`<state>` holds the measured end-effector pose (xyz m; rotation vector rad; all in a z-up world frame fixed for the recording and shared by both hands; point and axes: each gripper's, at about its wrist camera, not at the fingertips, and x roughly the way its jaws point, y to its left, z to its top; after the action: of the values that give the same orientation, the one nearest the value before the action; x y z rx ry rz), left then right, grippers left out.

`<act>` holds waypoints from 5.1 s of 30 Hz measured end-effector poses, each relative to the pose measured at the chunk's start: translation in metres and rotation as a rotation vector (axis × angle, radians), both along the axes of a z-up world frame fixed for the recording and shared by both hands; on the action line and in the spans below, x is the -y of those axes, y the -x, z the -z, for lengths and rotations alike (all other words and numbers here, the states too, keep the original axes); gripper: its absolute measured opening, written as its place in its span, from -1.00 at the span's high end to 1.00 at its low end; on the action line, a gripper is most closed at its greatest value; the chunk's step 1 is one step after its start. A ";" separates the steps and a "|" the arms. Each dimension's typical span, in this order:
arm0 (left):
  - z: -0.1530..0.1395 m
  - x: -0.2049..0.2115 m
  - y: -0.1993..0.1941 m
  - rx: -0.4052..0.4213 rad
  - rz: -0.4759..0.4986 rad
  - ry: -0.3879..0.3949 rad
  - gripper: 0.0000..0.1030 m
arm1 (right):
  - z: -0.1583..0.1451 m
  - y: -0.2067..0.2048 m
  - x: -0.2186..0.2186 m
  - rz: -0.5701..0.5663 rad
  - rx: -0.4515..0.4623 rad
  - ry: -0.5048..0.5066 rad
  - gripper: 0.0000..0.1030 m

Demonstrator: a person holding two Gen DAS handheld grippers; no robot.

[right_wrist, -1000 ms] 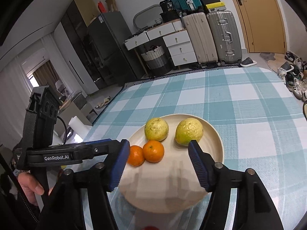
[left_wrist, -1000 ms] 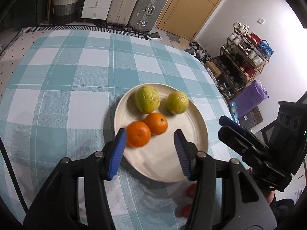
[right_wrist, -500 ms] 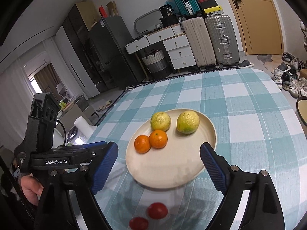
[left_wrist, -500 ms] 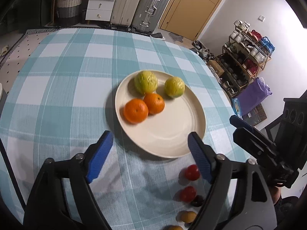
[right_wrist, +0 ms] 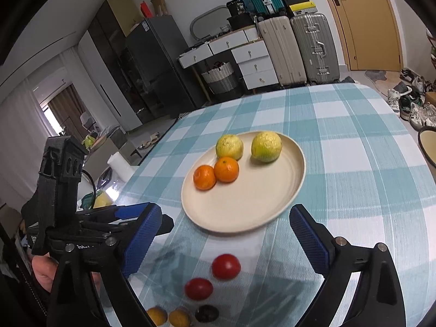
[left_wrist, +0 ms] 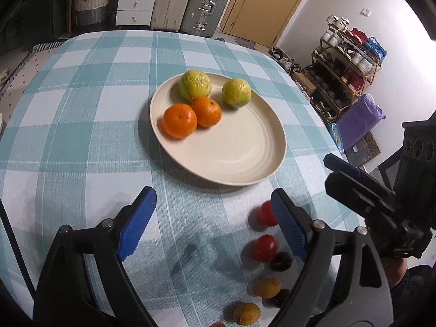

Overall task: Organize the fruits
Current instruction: 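Withdraw both open tools from the plate toward the tomatoes, then close the right tool on a red tomato and lift it, then grasp a second red tomato with the left tool while the right tool holds its tomato, then carry both red tomatoes onto the cream plate and open both tools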

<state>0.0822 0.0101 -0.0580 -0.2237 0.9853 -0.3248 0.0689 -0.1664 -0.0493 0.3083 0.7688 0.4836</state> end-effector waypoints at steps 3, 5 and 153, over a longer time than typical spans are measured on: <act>0.002 0.001 0.005 -0.001 0.001 -0.007 -0.69 | 0.005 0.006 0.000 0.001 -0.010 0.004 -0.88; 0.005 -0.001 0.009 0.000 -0.004 -0.012 -0.79 | 0.008 0.010 -0.001 0.001 -0.015 0.008 -0.88; -0.002 0.058 -0.135 -0.079 0.143 0.085 0.54 | 0.025 -0.059 0.033 -0.013 -0.046 -0.079 0.40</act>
<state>0.2171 -0.0479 -0.0559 -0.2457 1.0694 -0.4921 0.1284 -0.1997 -0.0746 0.3890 0.7977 0.5211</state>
